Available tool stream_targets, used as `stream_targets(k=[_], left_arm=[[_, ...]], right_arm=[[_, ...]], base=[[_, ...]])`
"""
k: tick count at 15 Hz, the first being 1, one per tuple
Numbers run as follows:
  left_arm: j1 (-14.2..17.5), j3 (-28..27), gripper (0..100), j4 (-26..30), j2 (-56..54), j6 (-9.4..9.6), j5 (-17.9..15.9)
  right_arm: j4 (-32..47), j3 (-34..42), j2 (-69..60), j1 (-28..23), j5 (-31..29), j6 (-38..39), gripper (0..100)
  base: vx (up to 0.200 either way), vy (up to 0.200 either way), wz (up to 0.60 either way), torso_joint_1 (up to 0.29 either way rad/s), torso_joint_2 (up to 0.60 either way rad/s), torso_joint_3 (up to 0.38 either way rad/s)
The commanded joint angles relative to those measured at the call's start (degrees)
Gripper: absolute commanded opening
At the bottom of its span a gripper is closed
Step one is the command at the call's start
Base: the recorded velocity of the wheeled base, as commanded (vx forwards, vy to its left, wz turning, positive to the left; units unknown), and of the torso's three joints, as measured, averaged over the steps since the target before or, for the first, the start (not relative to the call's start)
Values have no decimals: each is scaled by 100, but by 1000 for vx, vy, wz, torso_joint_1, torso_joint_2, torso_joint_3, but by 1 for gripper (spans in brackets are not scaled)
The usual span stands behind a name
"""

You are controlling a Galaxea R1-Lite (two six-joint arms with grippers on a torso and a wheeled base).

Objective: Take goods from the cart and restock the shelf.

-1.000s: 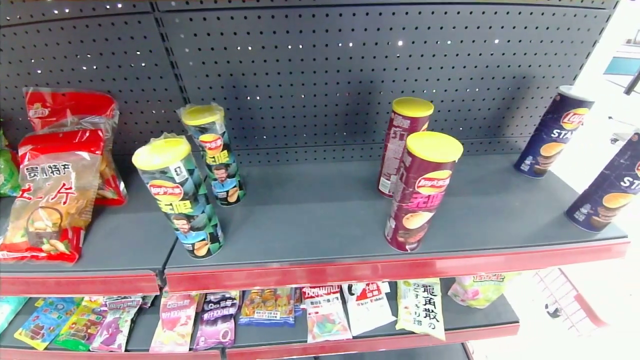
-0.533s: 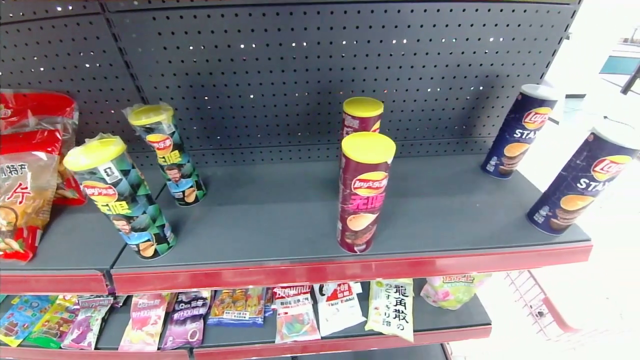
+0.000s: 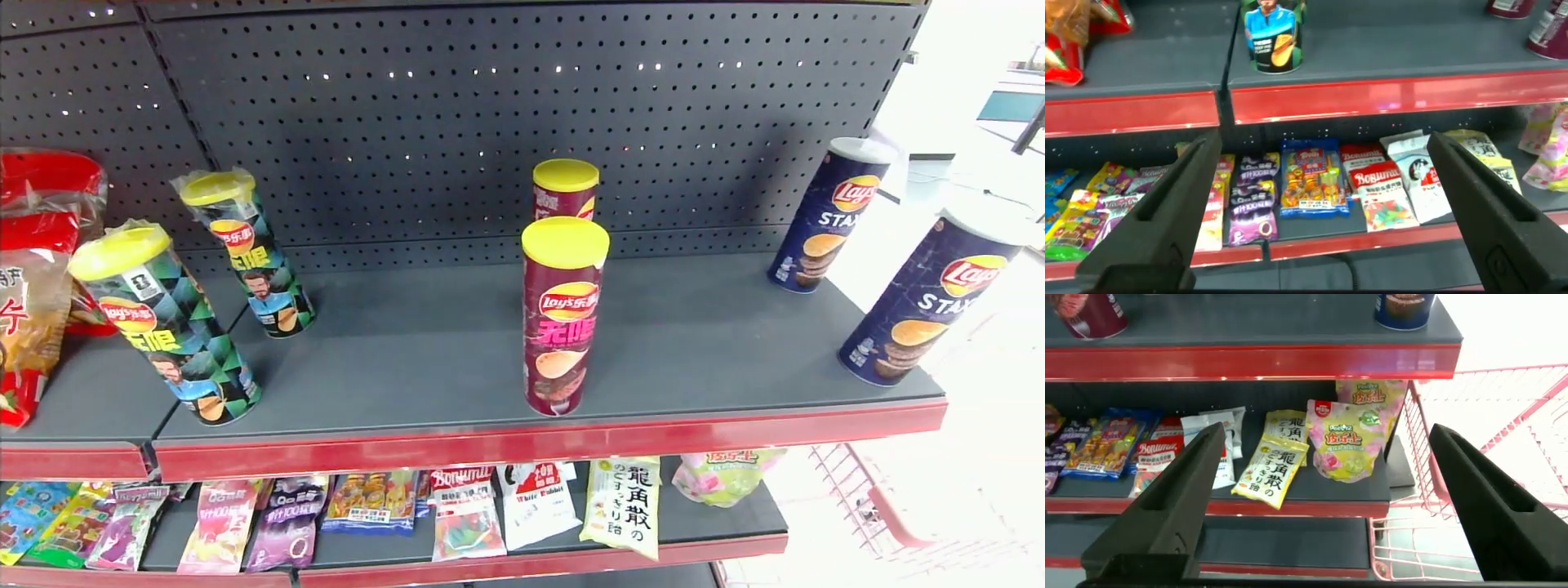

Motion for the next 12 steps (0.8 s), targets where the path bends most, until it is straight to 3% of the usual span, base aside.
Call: stream_targets(k=[1,12], left_arm=[[7,1,100,-1,7,1,-1],[7,1,100,-1,7,1,-1]], right_arm=[[-1,1,3,0,4,-4,100],[-1,1,3,0,-5,-4,100]], base=[[0,0,0,0,0,0],[0,0,0,0,0,0]])
